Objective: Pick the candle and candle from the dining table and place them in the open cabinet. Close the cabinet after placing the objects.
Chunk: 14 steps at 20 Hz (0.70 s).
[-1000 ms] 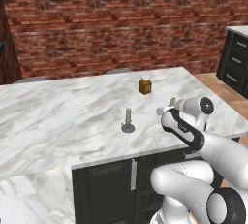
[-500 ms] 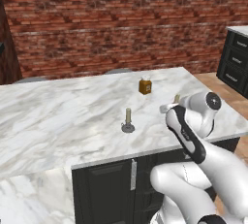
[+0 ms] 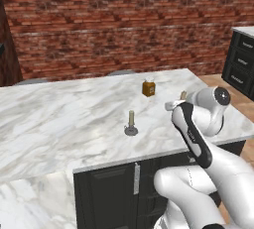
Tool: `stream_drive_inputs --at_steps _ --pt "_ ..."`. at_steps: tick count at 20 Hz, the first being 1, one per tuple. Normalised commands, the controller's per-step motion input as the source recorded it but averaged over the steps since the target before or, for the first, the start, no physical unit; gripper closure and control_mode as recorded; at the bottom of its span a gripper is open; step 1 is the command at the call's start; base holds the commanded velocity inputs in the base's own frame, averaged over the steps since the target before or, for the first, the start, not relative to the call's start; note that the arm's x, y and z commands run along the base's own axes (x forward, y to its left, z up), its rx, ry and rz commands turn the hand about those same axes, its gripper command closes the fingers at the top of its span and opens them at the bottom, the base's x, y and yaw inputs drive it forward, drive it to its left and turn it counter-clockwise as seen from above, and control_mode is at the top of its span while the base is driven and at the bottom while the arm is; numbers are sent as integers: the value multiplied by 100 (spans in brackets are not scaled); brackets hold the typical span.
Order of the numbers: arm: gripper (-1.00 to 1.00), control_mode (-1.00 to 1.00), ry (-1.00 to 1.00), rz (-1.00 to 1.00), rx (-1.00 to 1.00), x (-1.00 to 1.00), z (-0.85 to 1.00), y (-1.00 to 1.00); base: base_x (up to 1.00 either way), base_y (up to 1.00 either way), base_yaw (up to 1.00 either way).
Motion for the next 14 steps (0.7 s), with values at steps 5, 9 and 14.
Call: stream_drive_inputs --at_steps 5,9,14 --pt "100 -100 0 0 0 -17 28 0 0 0 0" --pt "100 -100 0 0 0 -32 29 0 0 0 0" --pt "100 -100 0 0 0 -39 26 0 0 0 0"
